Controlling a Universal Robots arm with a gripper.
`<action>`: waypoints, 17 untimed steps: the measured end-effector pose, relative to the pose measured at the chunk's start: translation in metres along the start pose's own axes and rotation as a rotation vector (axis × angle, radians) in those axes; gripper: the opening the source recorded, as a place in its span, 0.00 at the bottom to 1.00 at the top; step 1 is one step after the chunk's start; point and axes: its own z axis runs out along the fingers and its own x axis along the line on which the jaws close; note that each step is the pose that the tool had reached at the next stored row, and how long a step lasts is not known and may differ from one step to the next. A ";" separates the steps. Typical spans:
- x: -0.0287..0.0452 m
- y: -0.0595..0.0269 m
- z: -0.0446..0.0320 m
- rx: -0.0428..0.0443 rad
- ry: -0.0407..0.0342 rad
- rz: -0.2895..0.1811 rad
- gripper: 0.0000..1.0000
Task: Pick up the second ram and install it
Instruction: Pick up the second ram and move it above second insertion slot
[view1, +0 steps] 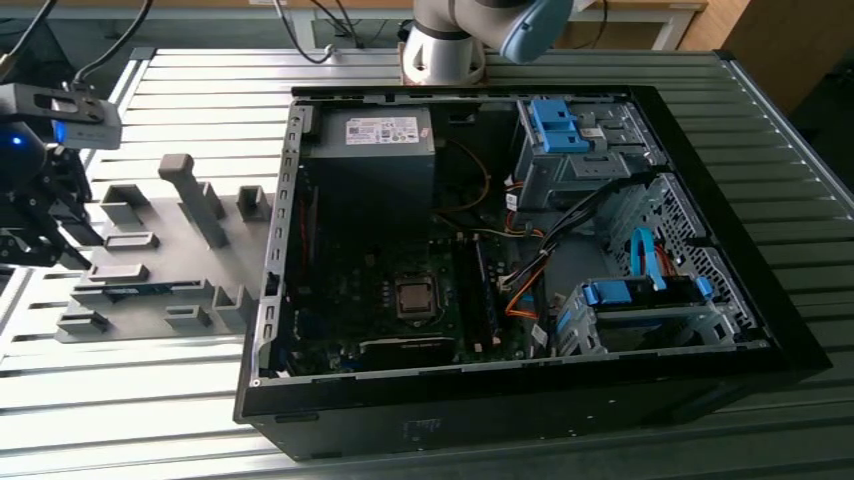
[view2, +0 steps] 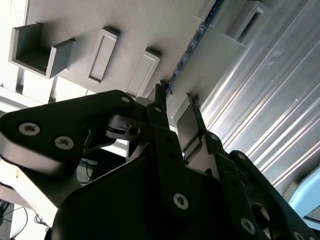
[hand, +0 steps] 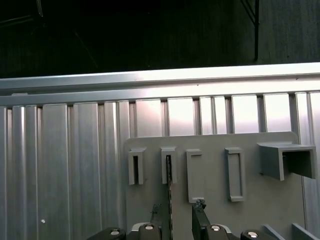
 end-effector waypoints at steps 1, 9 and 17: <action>0.0006 -0.0001 0.0017 0.0003 -0.0001 0.000 0.37; 0.0010 -0.0026 0.0095 0.0002 0.0002 0.000 0.37; 0.0027 -0.0041 0.0179 0.0003 0.0001 0.000 0.37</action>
